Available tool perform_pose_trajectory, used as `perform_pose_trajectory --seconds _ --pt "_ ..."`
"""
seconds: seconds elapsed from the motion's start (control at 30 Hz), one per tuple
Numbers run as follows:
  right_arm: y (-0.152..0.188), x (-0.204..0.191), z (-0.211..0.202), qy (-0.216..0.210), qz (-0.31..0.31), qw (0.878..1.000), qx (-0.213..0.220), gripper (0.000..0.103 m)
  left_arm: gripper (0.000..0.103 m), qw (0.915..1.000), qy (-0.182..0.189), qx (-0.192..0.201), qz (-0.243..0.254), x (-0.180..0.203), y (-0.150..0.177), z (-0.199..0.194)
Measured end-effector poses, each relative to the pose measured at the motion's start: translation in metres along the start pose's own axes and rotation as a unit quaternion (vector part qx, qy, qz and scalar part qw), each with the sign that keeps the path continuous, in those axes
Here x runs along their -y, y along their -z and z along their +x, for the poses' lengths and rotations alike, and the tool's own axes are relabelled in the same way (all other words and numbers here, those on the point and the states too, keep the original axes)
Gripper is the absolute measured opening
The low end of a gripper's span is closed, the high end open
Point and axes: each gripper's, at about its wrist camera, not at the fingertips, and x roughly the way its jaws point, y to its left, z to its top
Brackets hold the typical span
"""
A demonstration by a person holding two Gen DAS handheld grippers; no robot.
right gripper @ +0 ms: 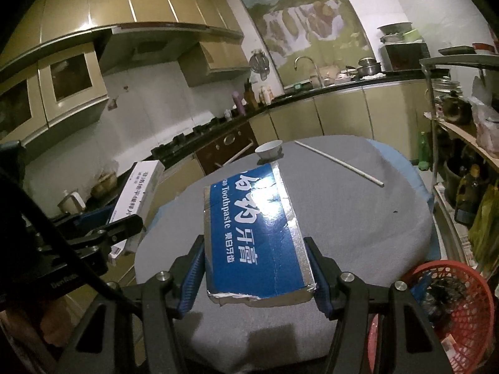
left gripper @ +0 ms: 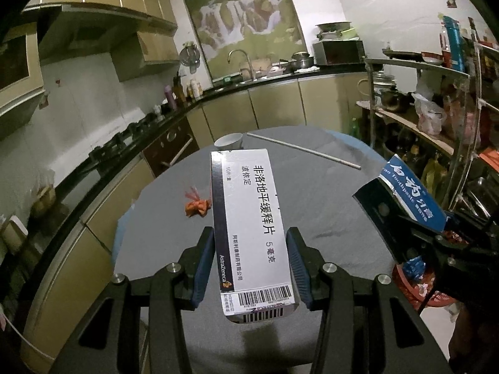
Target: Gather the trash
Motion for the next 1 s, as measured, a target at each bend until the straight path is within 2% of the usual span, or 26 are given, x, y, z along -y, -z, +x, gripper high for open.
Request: perform_pose_trajectory --seconds 1.0 --pt "0.0 0.043 -0.054 0.029 0.05 0.997 0.046 0.064 0.048 0.9962 0.027 0.024 0.08 0.071 -0.017 -0.015"
